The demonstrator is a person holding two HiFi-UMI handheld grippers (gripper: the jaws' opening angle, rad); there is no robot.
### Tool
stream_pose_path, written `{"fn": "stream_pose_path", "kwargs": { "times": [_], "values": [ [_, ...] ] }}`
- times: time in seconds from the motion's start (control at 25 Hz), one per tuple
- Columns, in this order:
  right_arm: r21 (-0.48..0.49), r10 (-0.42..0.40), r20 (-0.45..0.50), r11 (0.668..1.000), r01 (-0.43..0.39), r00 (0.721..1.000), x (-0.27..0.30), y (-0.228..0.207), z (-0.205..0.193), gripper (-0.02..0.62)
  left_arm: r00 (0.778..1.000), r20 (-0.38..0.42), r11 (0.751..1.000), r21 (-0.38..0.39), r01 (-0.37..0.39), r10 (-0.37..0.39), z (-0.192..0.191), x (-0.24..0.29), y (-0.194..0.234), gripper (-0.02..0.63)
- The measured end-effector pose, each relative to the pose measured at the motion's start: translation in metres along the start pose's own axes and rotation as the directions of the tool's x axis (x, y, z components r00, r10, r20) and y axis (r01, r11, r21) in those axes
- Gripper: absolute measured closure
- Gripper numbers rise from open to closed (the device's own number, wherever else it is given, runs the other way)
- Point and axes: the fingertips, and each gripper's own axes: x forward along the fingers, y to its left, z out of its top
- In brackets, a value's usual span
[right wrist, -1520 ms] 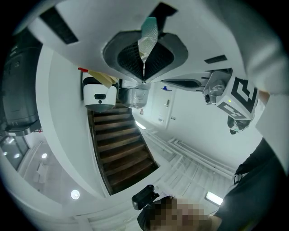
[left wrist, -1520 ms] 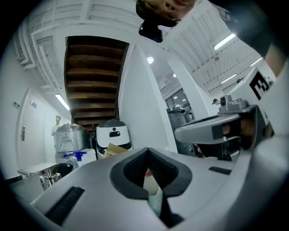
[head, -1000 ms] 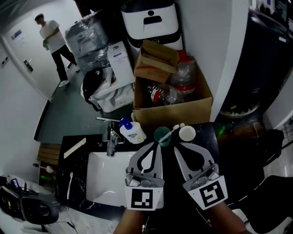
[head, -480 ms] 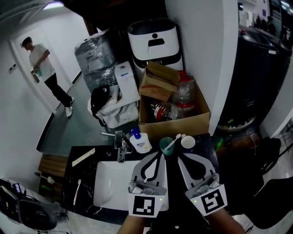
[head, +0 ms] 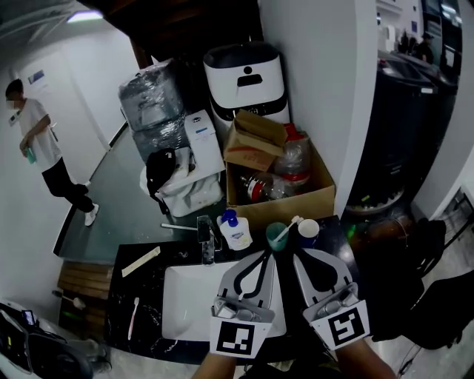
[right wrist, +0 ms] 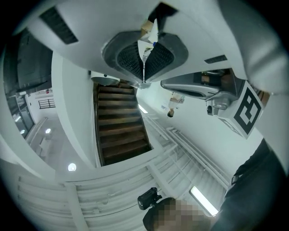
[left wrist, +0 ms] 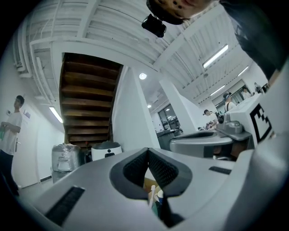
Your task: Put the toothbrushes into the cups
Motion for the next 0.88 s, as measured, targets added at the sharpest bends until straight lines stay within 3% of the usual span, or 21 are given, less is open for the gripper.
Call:
{"fn": "stream_pose_path", "kwargs": {
  "times": [0.28,0.52,0.6,0.72,0.88],
  "values": [
    [-0.059,-0.024,-0.029,0.998,0.022,0.999,-0.015,0.024,0.005,0.561,0.999,0.041,0.999,-0.027,0.017,-0.016,0.006,-0.023,0.005,0.600],
    [-0.042,-0.028,-0.030,0.999,0.027,0.999,-0.017,0.026,0.009,0.561,0.999,0.046,1.000,-0.006,0.020,-0.019,0.008,-0.027,0.004,0.600],
    [-0.038,-0.024,-0.030,0.999,0.023,0.999,-0.015,0.027,0.009,0.561,0.999,0.049,0.999,-0.052,0.000,0.003,0.008,-0.027,0.007,0.600],
    [-0.043,-0.017,-0.030,0.999,0.015,0.999,-0.014,0.031,0.007,0.561,0.998,0.058,0.982,-0.188,-0.006,0.017,0.004,-0.027,0.010,0.600],
    [-0.041,-0.004,-0.042,0.999,0.003,0.999,-0.013,0.033,0.004,0.561,0.997,0.073,0.982,-0.190,-0.012,0.027,0.006,-0.028,0.012,0.600]
  ]
}}
